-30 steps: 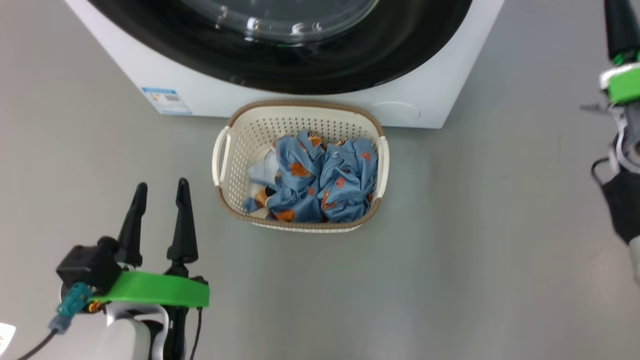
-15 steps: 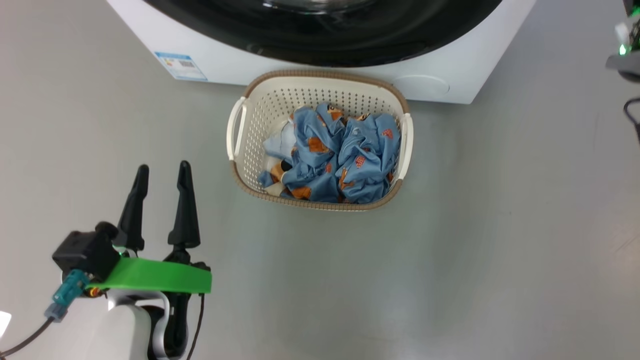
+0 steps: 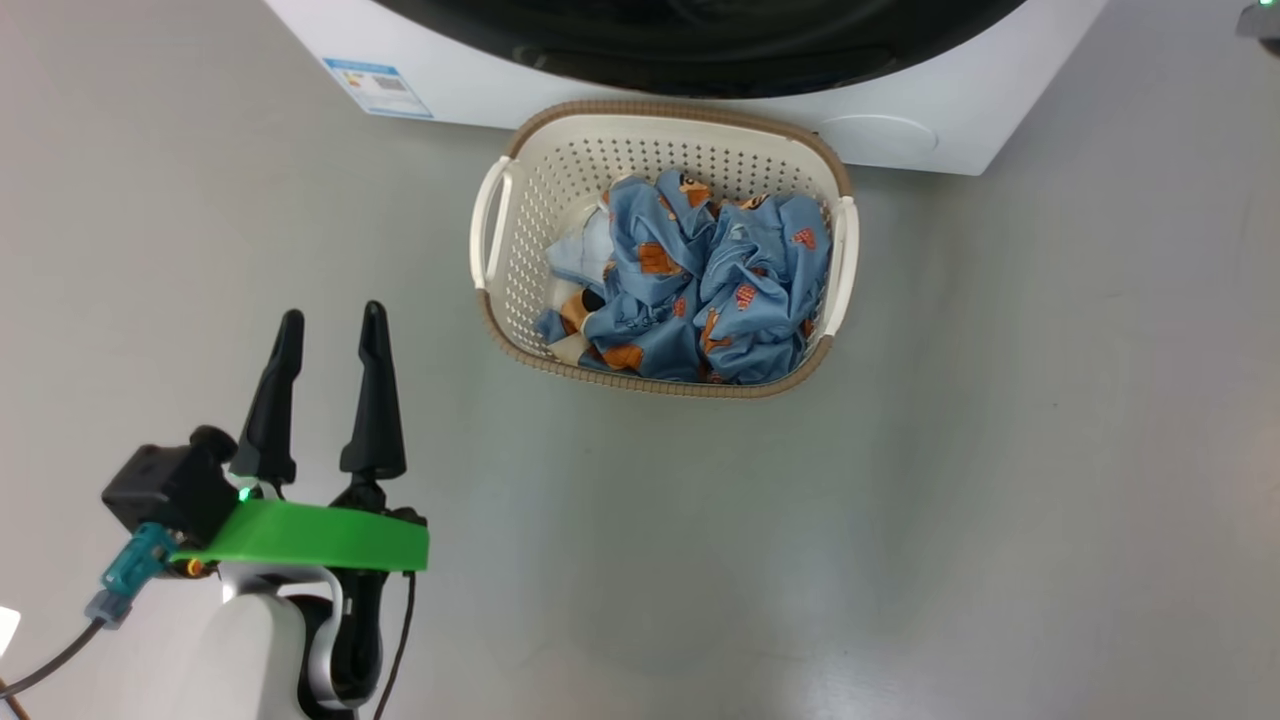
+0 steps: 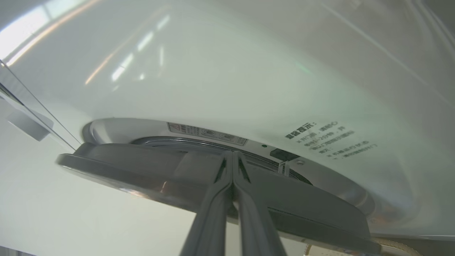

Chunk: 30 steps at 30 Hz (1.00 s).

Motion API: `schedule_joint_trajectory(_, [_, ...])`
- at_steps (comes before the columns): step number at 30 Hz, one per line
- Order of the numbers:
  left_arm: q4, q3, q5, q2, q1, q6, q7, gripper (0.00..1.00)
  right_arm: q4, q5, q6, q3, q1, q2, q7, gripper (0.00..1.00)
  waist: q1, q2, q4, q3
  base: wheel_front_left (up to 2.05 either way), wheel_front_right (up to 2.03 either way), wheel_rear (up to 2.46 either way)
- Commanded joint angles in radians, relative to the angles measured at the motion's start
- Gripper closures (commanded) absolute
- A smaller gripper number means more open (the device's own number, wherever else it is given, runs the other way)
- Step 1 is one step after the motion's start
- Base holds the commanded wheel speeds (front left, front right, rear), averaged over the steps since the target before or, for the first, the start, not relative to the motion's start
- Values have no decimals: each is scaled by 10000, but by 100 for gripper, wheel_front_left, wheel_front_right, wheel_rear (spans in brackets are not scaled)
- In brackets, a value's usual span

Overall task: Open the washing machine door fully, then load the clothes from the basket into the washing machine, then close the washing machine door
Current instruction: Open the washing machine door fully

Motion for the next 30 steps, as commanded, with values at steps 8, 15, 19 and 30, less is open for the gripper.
schedule_joint_trajectory(8, [-228,191,-240,196,-171,92,-63,0,136,-344,16,367,-899,34,122,100,0,0,255,274,0,0,0])
schedule_joint_trajectory(15, [-230,148,-411,196,-223,142,-63,0,398,-552,16,658,-1309,52,293,100,0,0,396,432,0,0,0])
schedule_joint_trajectory(19, [-186,135,-487,196,-224,185,-63,0,446,-563,16,833,-1250,121,488,100,0,0,428,344,0,0,0])
schedule_joint_trajectory(30, [-22,223,-458,196,43,181,-63,0,43,-265,16,1321,-192,84,1589,100,0,0,403,-500,0,0,0])
